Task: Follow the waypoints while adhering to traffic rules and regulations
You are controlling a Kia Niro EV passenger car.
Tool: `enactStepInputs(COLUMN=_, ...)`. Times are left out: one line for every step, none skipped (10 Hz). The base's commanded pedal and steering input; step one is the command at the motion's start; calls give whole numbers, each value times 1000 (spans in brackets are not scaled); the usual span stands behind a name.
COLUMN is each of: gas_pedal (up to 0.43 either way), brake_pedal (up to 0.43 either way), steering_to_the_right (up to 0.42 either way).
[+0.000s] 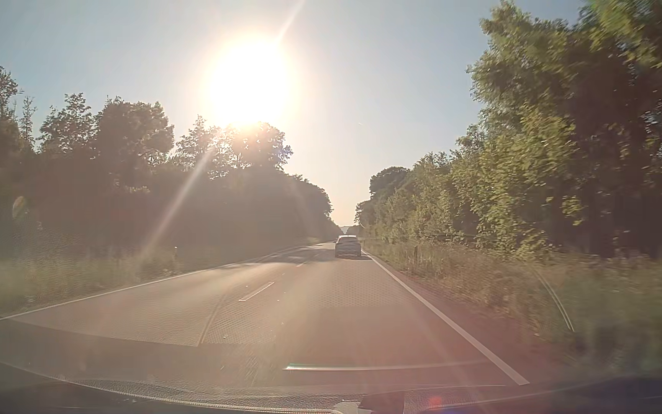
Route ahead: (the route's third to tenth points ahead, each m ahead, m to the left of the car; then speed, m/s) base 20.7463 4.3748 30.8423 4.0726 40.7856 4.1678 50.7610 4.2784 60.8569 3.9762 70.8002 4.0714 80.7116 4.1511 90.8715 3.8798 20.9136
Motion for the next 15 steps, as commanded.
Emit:
enactStepInputs(gas_pedal=138, brake_pedal=0, steering_to_the_right=0)
enactStepInputs(gas_pedal=110, brake_pedal=0, steering_to_the_right=0)
enactStepInputs(gas_pedal=110, brake_pedal=0, steering_to_the_right=0)
enactStepInputs(gas_pedal=110, brake_pedal=0, steering_to_the_right=0)
enactStepInputs(gas_pedal=110, brake_pedal=0, steering_to_the_right=0)
enactStepInputs(gas_pedal=110, brake_pedal=0, steering_to_the_right=0)
enactStepInputs(gas_pedal=110, brake_pedal=0, steering_to_the_right=0)
enactStepInputs(gas_pedal=110, brake_pedal=0, steering_to_the_right=0)
enactStepInputs(gas_pedal=110, brake_pedal=0, steering_to_the_right=0)
enactStepInputs(gas_pedal=110, brake_pedal=0, steering_to_the_right=0)
enactStepInputs(gas_pedal=118, brake_pedal=0, steering_to_the_right=0)
enactStepInputs(gas_pedal=118, brake_pedal=0, steering_to_the_right=0)
enactStepInputs(gas_pedal=118, brake_pedal=0, steering_to_the_right=0)
enactStepInputs(gas_pedal=118, brake_pedal=0, steering_to_the_right=0)
enactStepInputs(gas_pedal=118, brake_pedal=0, steering_to_the_right=0)
